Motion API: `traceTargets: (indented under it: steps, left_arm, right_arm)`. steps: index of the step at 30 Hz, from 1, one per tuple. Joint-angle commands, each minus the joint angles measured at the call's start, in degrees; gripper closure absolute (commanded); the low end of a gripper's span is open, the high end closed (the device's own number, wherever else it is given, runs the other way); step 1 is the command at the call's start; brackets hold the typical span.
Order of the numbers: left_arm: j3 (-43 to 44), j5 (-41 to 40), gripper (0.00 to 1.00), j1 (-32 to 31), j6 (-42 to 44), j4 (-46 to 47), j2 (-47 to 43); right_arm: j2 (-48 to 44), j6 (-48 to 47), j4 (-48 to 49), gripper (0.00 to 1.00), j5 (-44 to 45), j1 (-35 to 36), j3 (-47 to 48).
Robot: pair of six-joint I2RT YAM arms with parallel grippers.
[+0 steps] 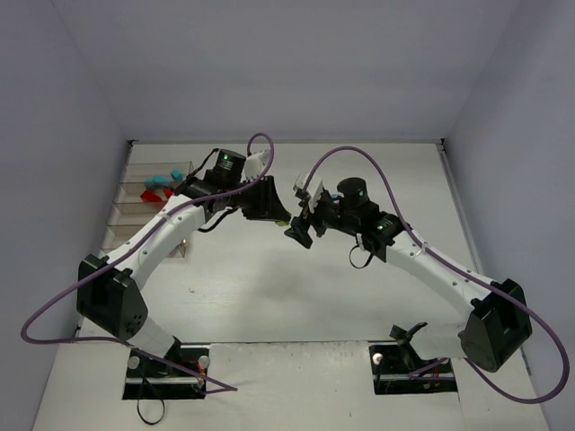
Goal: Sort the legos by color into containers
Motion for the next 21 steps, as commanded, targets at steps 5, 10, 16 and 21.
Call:
traceTargets:
  steps: [5, 10, 16, 21]
  left_arm:
    - [-1.3, -3.7, 1.0, 7.3, 1.1, 2.7, -4.5]
    - [-3.9, -11.6, 1.0, 15.9, -1.8, 3.3, -6.8]
    - [-7.1, -17.9, 1.0, 27.6, -7.6, 5.4, -9.9]
    - [-10.3, -25.7, 1.0, 38.1, -11.4, 7.1, -9.6]
  right_arm:
    - [-2.5, 8.4, 3.7, 0.15, 5.6, -5.1, -1.9]
    - [-3.4, 15.8, 3.8, 0.13, 11.5, -8.3, -4.1]
    - [-2.4, 31.0, 3.4, 0.0, 18.0, -13.6, -4.0]
    - [-0.3, 41.5, 2.0, 0.0, 18.8, -18.7, -4.5]
